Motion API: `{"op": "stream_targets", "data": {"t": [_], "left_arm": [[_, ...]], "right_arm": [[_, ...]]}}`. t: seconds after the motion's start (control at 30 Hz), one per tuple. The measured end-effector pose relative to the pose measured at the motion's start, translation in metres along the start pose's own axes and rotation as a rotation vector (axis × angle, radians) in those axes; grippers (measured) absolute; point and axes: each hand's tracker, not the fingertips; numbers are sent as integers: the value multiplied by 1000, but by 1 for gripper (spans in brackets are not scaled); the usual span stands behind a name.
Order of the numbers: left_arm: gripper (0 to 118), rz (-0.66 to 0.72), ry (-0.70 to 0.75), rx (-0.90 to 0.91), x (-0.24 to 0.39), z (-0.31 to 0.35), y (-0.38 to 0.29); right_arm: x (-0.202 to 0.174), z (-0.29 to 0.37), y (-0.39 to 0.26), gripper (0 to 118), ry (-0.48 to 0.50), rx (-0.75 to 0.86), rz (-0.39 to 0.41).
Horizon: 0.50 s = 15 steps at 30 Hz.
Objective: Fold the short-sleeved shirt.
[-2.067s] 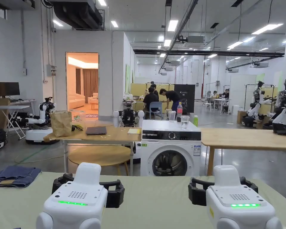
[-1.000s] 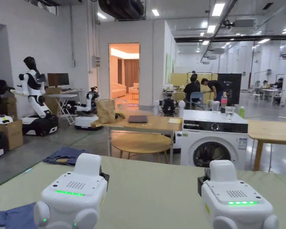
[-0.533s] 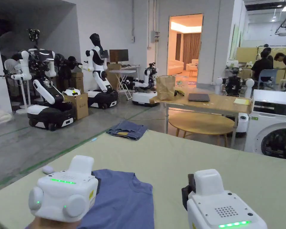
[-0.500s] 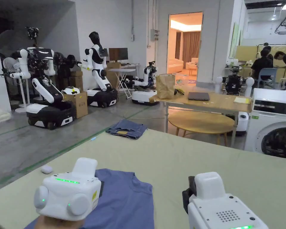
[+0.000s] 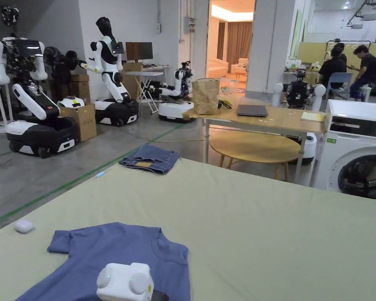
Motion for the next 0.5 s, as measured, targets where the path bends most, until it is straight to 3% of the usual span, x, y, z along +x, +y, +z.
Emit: {"op": "stream_targets", "data": {"t": [0.03,0.07,0.17,0.23,0.27,0.33,0.4,0.5], "left_arm": [[112,30,-10,47,-4,6,-1],[98,1,1,49,-3,14,1],[0,-117,24,95,4,33,5],[0,-150,111,101,12,42,2],[0,-121,64,100,14,41,1],[0,-119,101,145,31,52,2],[0,-105,-20,215,59,77,4],[0,-209,-85,292,127,117,7]], "right_arm": [[4,0,-3,0,-11,-15,-4],[11,1,-6,0,-10,-17,-19],[24,3,-12,0,-20,-19,-47],[35,6,-14,0,-42,-8,-65],[42,9,-14,0,-49,-11,-82],[56,21,-17,0,-55,-12,-117],[72,38,-19,0,-90,-1,-121],[101,66,-18,0,-155,14,-148]]}}
